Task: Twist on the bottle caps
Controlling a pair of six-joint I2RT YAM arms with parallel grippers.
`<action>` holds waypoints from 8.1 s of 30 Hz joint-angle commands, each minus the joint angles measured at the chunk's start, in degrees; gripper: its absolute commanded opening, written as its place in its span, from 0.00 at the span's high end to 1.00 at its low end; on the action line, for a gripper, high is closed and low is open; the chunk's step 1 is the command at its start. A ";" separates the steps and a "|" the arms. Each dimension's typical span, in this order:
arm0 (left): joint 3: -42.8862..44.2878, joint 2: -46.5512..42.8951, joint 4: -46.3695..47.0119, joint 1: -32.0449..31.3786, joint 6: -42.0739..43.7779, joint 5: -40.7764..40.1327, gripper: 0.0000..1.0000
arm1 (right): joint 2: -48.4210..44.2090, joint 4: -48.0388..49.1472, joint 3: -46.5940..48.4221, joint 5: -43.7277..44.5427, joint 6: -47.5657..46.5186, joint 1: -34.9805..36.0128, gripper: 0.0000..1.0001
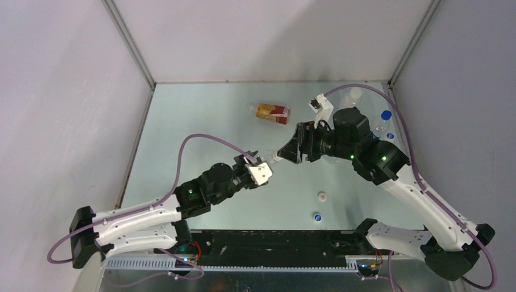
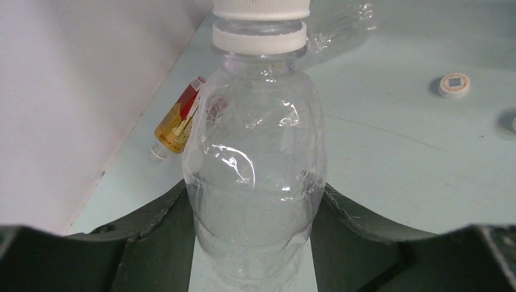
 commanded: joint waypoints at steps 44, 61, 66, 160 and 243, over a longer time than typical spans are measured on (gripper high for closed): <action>14.62 4.73 -20.82 13.22 -4.19 47.83 1.00 | -1.60 -12.47 3.23 -26.00 -77.24 3.47 0.56; 9.24 0.35 -11.18 11.15 -2.80 24.33 1.00 | 8.27 -0.25 1.80 -10.69 -25.34 3.71 0.97; 4.35 -2.93 -6.97 5.08 5.07 8.24 1.00 | 12.47 -1.47 1.20 -5.98 5.87 0.42 0.95; 3.17 0.89 2.67 -6.35 16.30 -15.12 1.00 | 3.36 16.20 -11.29 -5.13 26.92 0.13 0.97; 5.91 -3.67 -16.10 1.37 11.60 5.81 1.00 | -3.70 18.87 -9.25 -2.84 -16.86 2.24 0.33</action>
